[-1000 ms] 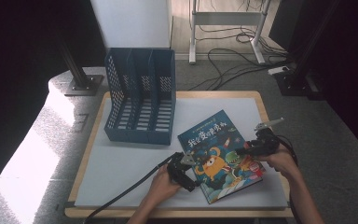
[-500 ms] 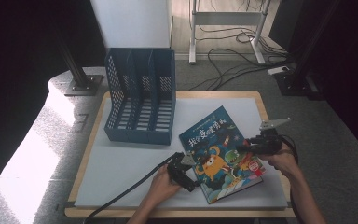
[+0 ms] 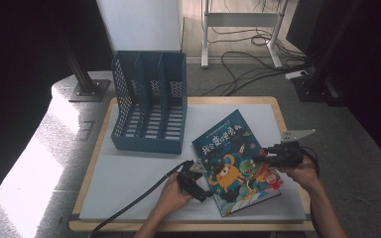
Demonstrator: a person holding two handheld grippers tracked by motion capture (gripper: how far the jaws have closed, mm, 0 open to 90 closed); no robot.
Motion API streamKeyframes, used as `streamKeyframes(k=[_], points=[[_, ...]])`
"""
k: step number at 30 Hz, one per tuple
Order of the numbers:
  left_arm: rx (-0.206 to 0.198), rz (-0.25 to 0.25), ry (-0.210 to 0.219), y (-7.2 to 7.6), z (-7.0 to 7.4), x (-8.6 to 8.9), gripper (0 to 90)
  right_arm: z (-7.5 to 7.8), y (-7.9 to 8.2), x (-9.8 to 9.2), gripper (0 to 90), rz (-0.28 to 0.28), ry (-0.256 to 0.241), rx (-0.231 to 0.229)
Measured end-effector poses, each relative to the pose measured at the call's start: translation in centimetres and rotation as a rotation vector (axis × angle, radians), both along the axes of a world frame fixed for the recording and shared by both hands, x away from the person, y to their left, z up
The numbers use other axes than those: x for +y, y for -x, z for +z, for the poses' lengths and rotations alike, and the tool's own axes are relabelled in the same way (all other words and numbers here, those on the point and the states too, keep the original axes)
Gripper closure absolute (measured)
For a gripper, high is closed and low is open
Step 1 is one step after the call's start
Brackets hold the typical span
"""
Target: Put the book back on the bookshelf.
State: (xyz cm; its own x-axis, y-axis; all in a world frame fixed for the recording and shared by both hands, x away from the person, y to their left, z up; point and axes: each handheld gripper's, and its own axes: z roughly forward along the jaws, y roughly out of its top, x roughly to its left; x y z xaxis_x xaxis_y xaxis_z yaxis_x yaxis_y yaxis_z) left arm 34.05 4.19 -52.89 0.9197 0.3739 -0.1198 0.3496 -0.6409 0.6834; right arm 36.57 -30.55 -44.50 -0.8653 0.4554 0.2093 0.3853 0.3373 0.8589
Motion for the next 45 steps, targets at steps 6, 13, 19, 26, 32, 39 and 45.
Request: streamKeyframes(k=[6, 13, 19, 26, 32, 39, 45], points=[[0.038, 0.013, 0.033, -0.5, 0.1, 0.2, 0.0, 0.0, 0.5, -0.4, 63.0, 0.006, -0.013, -0.036], [0.072, 0.027, 0.077, -1.5, 0.0, 0.3, 0.0, 0.2, 1.1, -0.7, 63.0, 0.021, -0.026, -0.071], [0.102, 0.015, 0.105, -2.6, 0.0, 0.1, 0.0, 0.2, 1.3, -0.8, 63.0, 0.032, -0.035, -0.081], [0.133, 0.019, 0.147, -3.4, 0.1, 0.1, 0.0, 0.2, 1.4, -1.2, 62.8, 0.039, -0.047, -0.074], [0.119, 0.016, 0.191, -3.5, 0.8, -0.2, 0.0, 0.4, 1.2, -1.9, 63.4, 0.049, -0.044, -0.011], [0.095, 0.007, 0.245, -3.6, 1.8, -0.2, 0.0, -0.3, 1.5, -2.4, 56.5, -0.009, 0.019, 0.068], [0.117, -0.007, 0.248, -3.6, 2.8, -0.3, 0.0, -1.1, 1.6, -2.7, 50.9, -0.062, 0.048, 0.108]])
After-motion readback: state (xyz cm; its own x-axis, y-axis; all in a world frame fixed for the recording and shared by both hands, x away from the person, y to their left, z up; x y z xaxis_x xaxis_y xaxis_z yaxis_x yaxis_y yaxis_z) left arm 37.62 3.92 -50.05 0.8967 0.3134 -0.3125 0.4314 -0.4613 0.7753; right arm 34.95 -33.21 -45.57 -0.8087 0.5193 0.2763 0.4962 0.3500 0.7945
